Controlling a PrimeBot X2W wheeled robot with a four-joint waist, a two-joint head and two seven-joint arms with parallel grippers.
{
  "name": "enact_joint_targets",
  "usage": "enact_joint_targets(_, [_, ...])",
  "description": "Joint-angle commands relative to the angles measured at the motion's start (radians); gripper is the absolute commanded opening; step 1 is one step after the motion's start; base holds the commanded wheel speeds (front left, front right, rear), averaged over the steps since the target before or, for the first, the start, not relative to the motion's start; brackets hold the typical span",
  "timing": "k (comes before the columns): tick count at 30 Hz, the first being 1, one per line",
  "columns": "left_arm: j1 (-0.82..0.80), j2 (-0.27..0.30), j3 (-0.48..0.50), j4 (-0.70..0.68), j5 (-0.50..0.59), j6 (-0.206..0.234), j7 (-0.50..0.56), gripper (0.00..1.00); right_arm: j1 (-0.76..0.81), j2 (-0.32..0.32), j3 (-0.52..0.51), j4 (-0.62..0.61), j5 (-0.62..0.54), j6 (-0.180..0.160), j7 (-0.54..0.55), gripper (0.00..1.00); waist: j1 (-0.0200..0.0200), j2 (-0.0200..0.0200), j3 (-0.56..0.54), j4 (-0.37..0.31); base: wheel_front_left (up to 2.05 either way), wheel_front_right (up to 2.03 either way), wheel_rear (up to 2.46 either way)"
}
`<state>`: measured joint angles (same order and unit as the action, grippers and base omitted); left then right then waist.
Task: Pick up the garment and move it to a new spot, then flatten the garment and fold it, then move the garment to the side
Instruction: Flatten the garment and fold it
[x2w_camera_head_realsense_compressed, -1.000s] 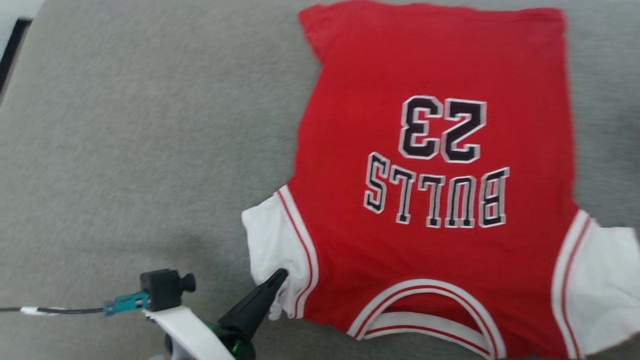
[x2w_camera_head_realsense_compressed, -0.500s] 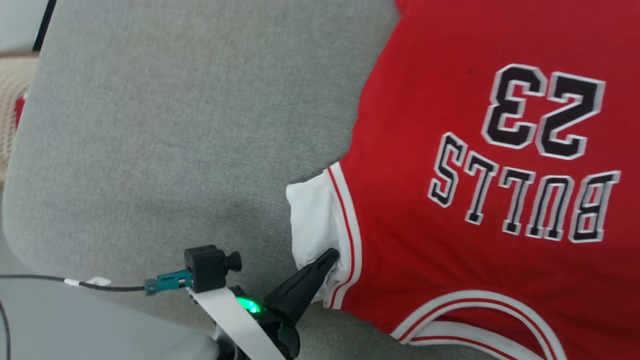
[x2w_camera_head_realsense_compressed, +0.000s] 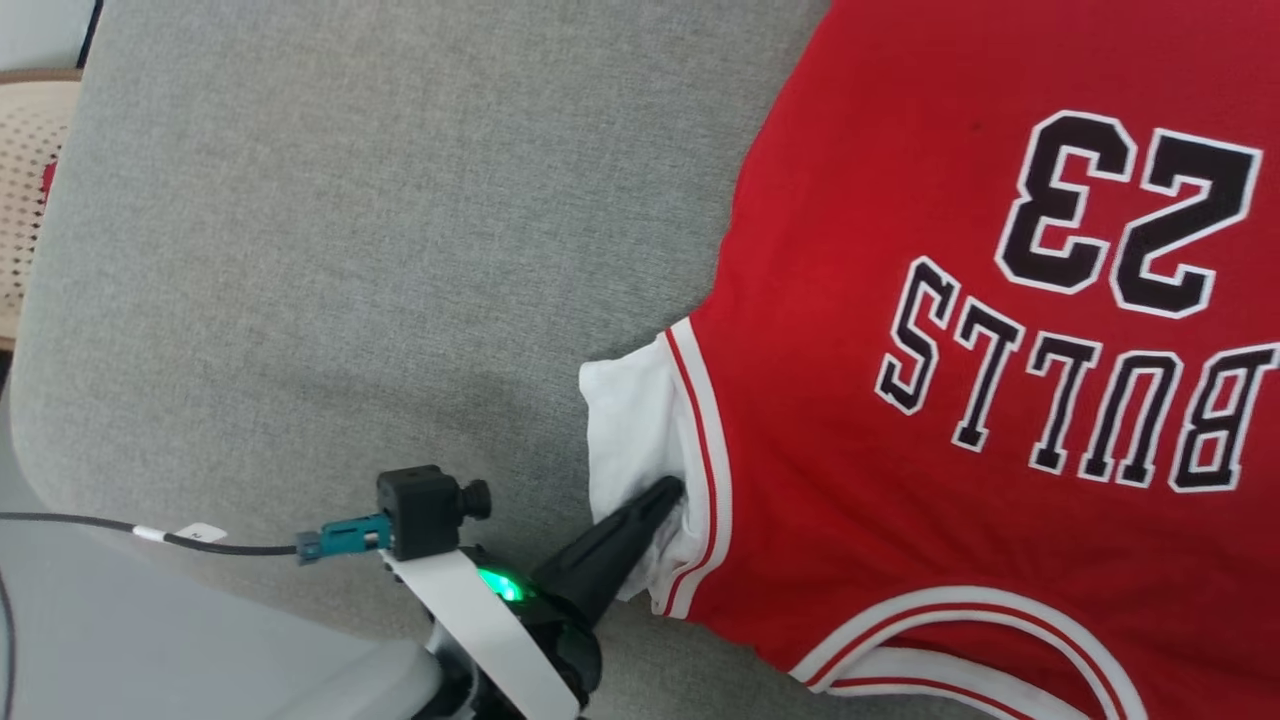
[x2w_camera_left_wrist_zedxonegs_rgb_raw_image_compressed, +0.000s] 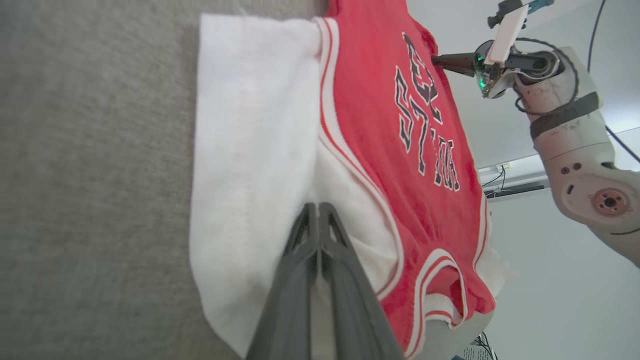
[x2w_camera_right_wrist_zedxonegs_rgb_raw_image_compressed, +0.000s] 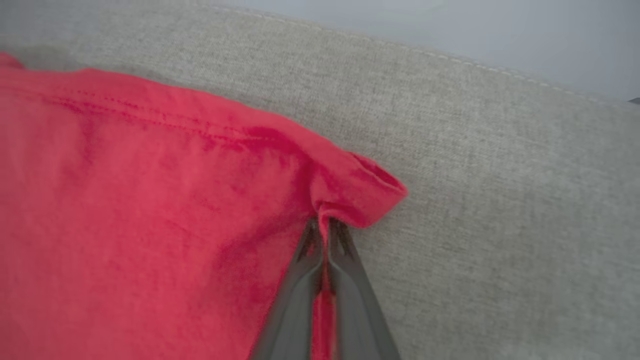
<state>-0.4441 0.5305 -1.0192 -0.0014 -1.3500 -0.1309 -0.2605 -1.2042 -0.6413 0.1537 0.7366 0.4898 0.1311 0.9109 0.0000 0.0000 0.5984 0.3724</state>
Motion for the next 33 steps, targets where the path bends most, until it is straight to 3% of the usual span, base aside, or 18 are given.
enact_joint_targets(1, [-0.014, 0.011, 0.006, 0.012, 0.0, 0.001, -0.005, 0.0, 0.019, -0.001, 0.007, 0.029, -0.001, -0.001, -0.011, 0.0, 0.0, 0.0, -0.014, -0.014, 0.0, 0.0, 0.0])
enact_joint_targets(6, [0.021, 0.036, 0.035, 0.029, -0.001, 0.001, -0.005, 0.0, 0.051, -0.003, 0.053, -0.01, 0.069, -0.001, -0.072, 0.0, 0.0, 0.0, -0.079, -0.059, 0.0, 0.0, 0.0])
enact_joint_targets(10, [0.062, 0.062, 0.065, 0.037, -0.015, 0.001, -0.005, 0.0, 0.161, -0.058, 0.116, -0.105, 0.17, -0.001, -0.091, 0.0, 0.0, 0.0, -0.143, -0.105, 0.0, 0.0, 0.0])
enact_joint_targets(17, [0.15, 0.096, 0.122, 0.051, -0.022, 0.001, -0.005, 0.0, 0.491, -0.204, 0.154, -0.339, 0.341, -0.001, -0.15, 0.0, 0.0, 0.0, -0.245, -0.178, 0.0, 0.0, 0.0])
enact_joint_targets(18, [0.177, 0.104, 0.142, 0.051, -0.021, 0.001, -0.004, 0.0, 0.601, -0.237, 0.143, -0.405, 0.384, -0.001, -0.161, 0.0, 0.0, 0.0, -0.266, -0.199, 0.0, 0.0, 0.0])
enact_joint_targets(22, [0.215, 0.118, 0.171, 0.05, -0.022, 0.001, -0.004, 0.0, 0.773, -0.269, 0.113, -0.491, 0.437, -0.001, -0.17, 0.0, 0.0, 0.0, -0.29, -0.223, 0.0, 0.0, 0.0])
enact_joint_targets(27, [0.254, 0.126, 0.21, 0.049, -0.025, 0.001, -0.004, 0.0, 1.055, -0.273, 0.048, -0.63, 0.479, -0.001, -0.175, 0.0, 0.0, 0.0, -0.315, -0.249, 0.0, 0.0, 0.0])
enact_joint_targets(33, [0.27, 0.134, 0.236, 0.052, -0.032, 0.001, -0.004, 0.0, 1.352, -0.186, -0.048, -0.782, 0.446, 0.0, -0.153, 0.0, 0.0, 0.0, -0.33, -0.253, 0.0, 0.0, 0.0])
